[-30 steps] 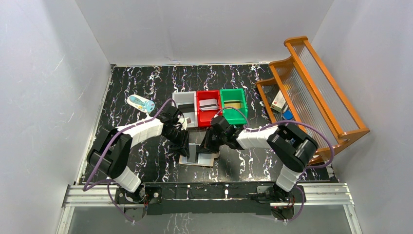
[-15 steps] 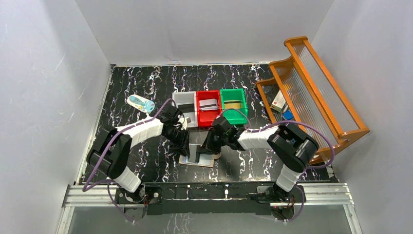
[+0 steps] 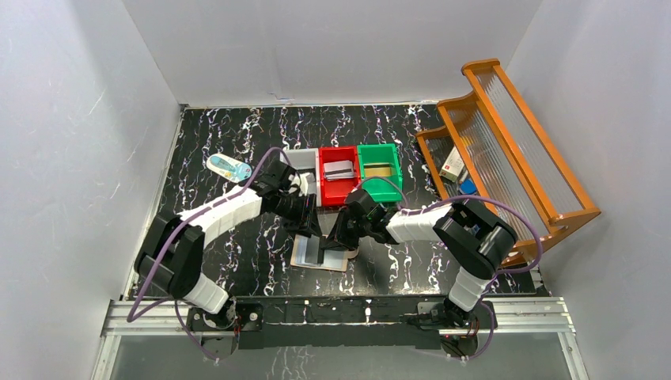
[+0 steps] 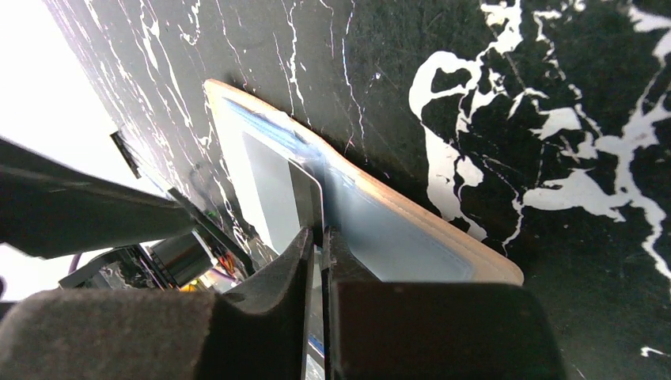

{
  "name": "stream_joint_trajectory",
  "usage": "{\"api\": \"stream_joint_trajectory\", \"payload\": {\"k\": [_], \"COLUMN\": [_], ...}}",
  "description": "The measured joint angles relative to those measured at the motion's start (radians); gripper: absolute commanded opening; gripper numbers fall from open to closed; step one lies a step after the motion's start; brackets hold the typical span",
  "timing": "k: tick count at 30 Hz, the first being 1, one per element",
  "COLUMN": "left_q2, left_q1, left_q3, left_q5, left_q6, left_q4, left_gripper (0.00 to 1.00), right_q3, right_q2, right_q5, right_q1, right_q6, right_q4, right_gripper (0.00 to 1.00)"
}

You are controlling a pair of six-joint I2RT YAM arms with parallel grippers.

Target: Take the credit cards out of the card holder

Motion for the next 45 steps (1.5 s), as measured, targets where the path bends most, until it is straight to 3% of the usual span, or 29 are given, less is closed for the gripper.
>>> {"api": "stream_joint_trajectory", "payload": {"k": [10,16,19,23,33,45], "left_q2": [0.097,0.108,0.116,0.117,0.118,0.069], "left_q1": [-0.014,-0.024,-0.026,-0.026,-0.026,-0.030], "left_q3": [-0.087,-0.065,-0.059,-0.058,-0.058,-0.018], "left_q5": [0.005,-0.043,-0.051,-0.053,-0.053,-0.137], "left_q6": [-0.033,-0.041,-0.038,-0.029,-0.022,-0.001], "left_q4": [-0.002,-0.039,-0.056,-0.074,-0.078,-0.101], "left_gripper": [0.39,0.34,0.33,0.32,0.31,0.32], "right_q3": [-0.008,-0.055,-0.075,-0.101,-0.183,-0.170], "right_q2": [0.000,0.000,0.029,0.053,0.064,0.053], "right_q5": [-0.004,-0.034,-0.071,-0.086,-0.082,-0.053], "right_q1": [-0.001,-0.001,-0.008,-0.012,-0.011,-0.005], "right_q6": [0.016,0.051,0.079,0.101,0.147,0.146], "right_q4": [0.011,0.113,0.193,0.289,0.459,0.402], "right_gripper": [0.21,0.34,0.32,0.19,0.27,0.27]}}
